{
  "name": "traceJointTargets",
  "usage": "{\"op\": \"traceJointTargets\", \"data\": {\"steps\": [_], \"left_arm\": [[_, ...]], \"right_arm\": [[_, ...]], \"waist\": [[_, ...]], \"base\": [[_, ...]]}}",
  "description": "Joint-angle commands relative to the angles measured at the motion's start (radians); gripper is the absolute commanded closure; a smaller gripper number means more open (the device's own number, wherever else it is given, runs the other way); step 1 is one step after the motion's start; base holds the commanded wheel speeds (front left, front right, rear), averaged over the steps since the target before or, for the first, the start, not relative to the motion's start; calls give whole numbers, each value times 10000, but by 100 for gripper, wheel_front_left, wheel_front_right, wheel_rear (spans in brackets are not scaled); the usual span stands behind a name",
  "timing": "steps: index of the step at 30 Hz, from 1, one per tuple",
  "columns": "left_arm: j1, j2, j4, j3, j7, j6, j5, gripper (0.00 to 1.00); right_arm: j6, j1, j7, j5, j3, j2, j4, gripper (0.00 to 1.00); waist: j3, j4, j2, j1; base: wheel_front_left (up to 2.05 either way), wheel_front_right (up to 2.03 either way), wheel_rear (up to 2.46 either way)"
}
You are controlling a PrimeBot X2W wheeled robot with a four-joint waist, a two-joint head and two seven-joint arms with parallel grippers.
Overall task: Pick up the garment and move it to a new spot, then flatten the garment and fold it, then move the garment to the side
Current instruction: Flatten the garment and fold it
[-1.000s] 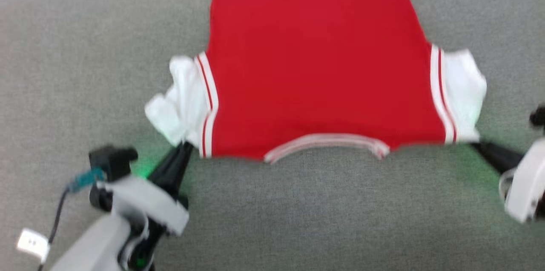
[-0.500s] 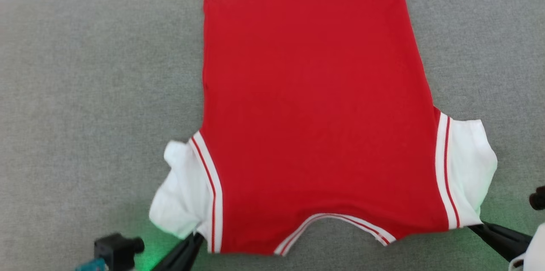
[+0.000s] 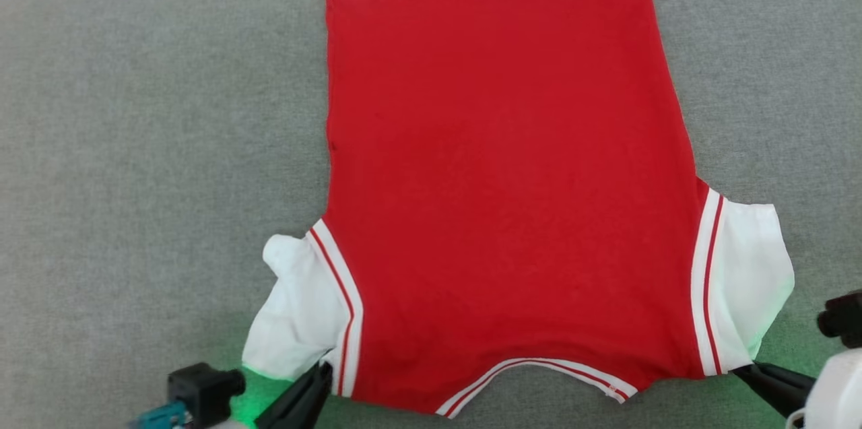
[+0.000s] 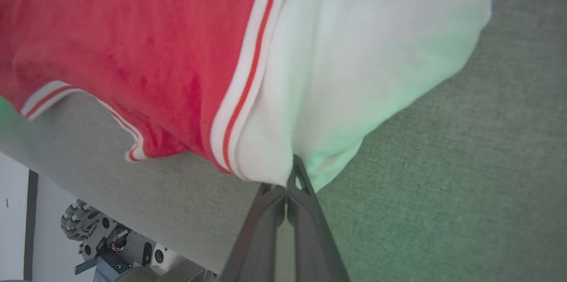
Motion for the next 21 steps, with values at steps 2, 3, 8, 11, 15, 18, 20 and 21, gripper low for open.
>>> {"op": "traceJointTargets", "data": {"steps": [2,3,8,11,15,18,20,21], "left_arm": [[-284,-331,412,-89,-41,-142,47,100],[-378,-446,628,-78,-87,-208,12,100],[-888,-941,1982,-295,-22,-560,124,100],[-1159,-1255,2664,-322,-69,-748,61,100],[-1320,-1473,3259,-302,-144,-926,34,100],[-1258,-1544,3434,-142,-234,-1022,-45,100],[-1209,-1567,3444,-82,-277,-1061,-25,100],[-1206,-1583,3409,-45,-284,-1089,-26,100]], "right_arm": [[-7,-308,22,-60,282,149,386,100],[-7,-389,-11,-2,357,248,600,100],[-13,-821,-196,-423,1014,221,1640,100],[-62,-1059,-736,-860,1478,55,2132,100],[-71,-1370,-1787,-997,1741,130,2166,16],[-44,-1388,-2226,-714,1694,106,1775,0],[-44,-1211,-2199,-687,1521,-247,1348,0],[-42,-1026,-2143,-418,1211,-210,1162,0]], "waist": [[35,59,-1,0],[49,75,-1,0],[184,202,-1,0],[249,219,-1,0],[375,91,-1,0],[475,-81,-1,0],[551,-172,-1,0],[597,-206,-1,0]], "base": [[0,0,0],[0,0,0],[0,0,0],[0,0,0],[0,0,0],[0,0,0],[0,0,0],[0,0,0]]}}
